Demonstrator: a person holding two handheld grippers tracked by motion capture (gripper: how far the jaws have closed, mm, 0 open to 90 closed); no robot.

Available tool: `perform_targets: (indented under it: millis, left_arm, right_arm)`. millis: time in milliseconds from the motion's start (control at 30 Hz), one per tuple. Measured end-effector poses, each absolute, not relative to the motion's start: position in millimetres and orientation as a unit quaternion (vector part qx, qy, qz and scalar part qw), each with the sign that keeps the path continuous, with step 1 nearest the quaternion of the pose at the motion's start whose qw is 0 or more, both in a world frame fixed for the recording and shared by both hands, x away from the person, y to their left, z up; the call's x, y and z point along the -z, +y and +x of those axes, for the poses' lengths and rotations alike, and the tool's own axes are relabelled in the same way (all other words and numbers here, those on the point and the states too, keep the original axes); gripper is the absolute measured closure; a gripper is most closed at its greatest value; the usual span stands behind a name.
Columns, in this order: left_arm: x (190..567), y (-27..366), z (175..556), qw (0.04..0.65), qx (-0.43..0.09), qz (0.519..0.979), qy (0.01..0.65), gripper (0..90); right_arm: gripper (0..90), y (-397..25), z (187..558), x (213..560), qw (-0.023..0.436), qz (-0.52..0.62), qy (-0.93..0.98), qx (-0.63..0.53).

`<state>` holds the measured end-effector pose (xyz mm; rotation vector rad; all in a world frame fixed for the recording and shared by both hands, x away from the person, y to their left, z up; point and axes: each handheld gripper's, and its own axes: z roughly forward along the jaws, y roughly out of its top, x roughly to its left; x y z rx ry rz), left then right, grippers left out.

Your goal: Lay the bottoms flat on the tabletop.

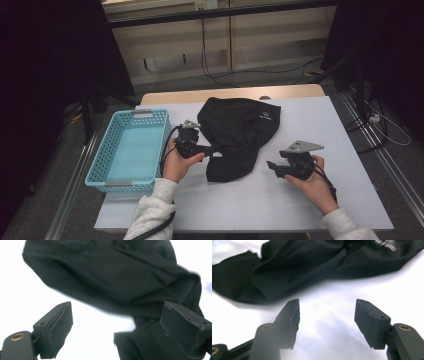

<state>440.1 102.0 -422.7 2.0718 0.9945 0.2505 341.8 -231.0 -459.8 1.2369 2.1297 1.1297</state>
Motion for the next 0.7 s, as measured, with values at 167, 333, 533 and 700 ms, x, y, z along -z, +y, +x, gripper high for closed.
perform_targets:
  millis: [167, 333, 533, 700]
  left_arm:
    - [433, 104, 432, 0.408, -0.101, 0.819, 0.391, 10.8]
    - [437, 105, 425, 0.401, -0.11, 0.825, 0.382, 11.1]
    - [440, 105, 420, 0.398, -0.116, 0.826, 0.383, 12.1]
    - [438, 103, 417, 0.398, -0.117, 0.827, 0.38, 12.2]
  right_arm:
    - [36.4, -223, 337, 466, 0.208, 0.441, 0.772, -0.408]
    - [37.9, -211, 335, 466, 0.201, 0.429, 0.779, -0.411]
    - [44.6, -197, 336, 465, 0.19, 0.409, 0.787, -0.421]
    - [49.7, -185, 338, 465, 0.175, 0.402, 0.791, -0.427]
